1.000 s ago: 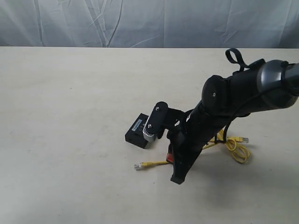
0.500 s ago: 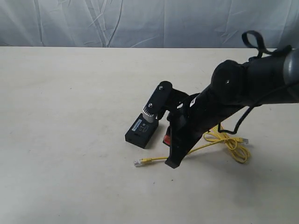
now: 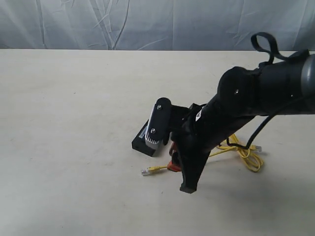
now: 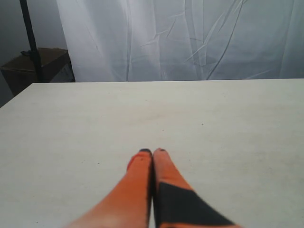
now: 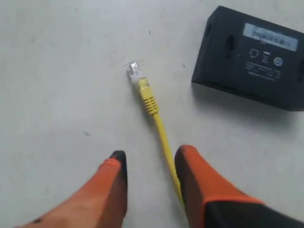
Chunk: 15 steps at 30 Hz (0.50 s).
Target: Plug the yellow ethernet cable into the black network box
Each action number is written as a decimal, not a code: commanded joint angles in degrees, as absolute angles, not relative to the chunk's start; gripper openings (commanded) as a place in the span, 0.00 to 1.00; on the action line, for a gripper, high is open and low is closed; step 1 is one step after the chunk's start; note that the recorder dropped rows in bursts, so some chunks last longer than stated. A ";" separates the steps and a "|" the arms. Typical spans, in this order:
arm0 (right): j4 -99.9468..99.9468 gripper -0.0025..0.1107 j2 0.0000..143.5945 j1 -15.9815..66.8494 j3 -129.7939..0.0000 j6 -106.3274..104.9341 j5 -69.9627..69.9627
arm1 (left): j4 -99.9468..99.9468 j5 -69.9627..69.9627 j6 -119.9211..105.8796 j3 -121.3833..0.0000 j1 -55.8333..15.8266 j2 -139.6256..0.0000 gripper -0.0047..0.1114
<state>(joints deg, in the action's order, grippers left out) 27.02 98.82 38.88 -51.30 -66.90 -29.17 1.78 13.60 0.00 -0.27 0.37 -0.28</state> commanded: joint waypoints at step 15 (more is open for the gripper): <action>30.32 0.32 108.59 41.14 -51.00 -71.94 -21.40 | 1.80 13.71 0.00 0.00 -0.22 0.00 0.04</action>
<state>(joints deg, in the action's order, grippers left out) 30.07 107.62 41.16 -51.30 -71.48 -21.57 1.78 13.60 0.00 -0.27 0.37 -0.28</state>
